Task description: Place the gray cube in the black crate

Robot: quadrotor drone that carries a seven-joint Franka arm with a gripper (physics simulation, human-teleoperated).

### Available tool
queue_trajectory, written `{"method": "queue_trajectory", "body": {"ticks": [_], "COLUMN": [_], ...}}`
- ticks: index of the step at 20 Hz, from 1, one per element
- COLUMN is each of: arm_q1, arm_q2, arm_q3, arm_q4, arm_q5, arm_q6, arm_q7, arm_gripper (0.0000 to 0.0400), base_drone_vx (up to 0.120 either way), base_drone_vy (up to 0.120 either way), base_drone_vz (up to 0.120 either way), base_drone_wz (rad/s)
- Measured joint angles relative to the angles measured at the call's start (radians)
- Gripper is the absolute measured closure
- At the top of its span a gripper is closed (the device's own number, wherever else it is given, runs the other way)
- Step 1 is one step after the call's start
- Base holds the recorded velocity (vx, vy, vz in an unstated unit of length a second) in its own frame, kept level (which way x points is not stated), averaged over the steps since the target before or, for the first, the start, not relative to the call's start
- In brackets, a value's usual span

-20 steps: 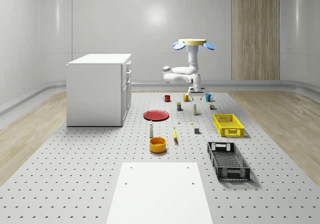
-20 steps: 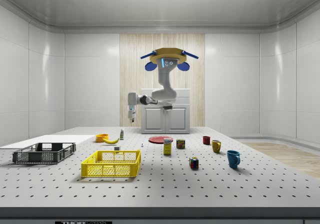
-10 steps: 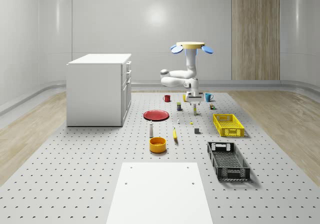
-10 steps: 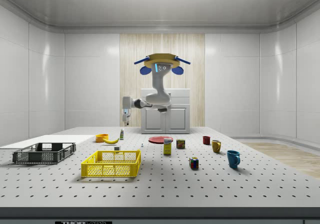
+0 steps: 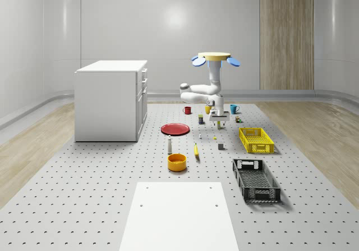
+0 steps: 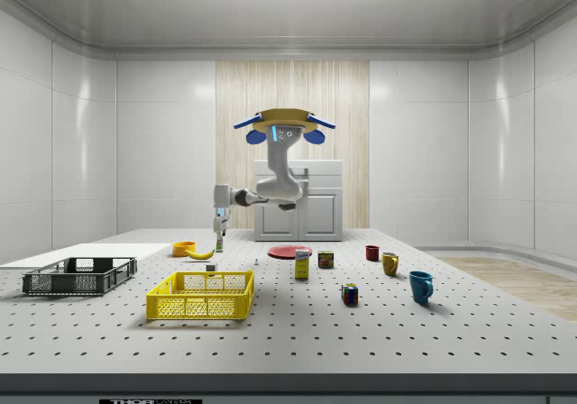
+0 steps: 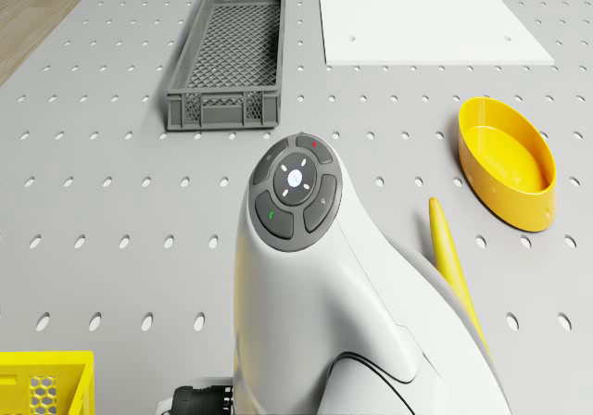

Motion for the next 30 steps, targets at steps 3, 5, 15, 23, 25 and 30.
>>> {"method": "queue_trajectory", "body": {"ticks": [3, 5, 15, 23, 25, 30], "arm_q1": [-0.001, -0.002, -0.005, -0.008, -0.011, -0.030], "arm_q2": [-0.005, -0.009, -0.024, -0.036, -0.040, -0.044], "arm_q3": [0.001, 0.001, 0.004, -0.006, -0.027, -0.082], "arm_q4": [0.000, 0.000, 0.001, 0.003, 0.007, 0.031], "arm_q5": [0.002, 0.004, 0.010, 0.003, -0.015, -0.067], "arm_q6": [0.005, 0.008, 0.023, 0.037, 0.047, 0.072], "arm_q7": [0.001, 0.002, 0.004, 0.006, 0.006, 0.006], "arm_gripper": [0.0000, 0.0000, 0.0000, 0.0000, 0.0000, 0.0000], "base_drone_vx": [0.120, 0.060, 0.000, 0.000, 0.000, 0.000], "base_drone_vy": [0.093, 0.000, -0.016, 0.000, 0.000, 0.000], "base_drone_vz": [0.000, 0.000, -0.116, -0.110, 0.000, 0.000], "base_drone_wz": [0.000, 0.000, 0.000, 0.000, 0.000, 0.000]}}
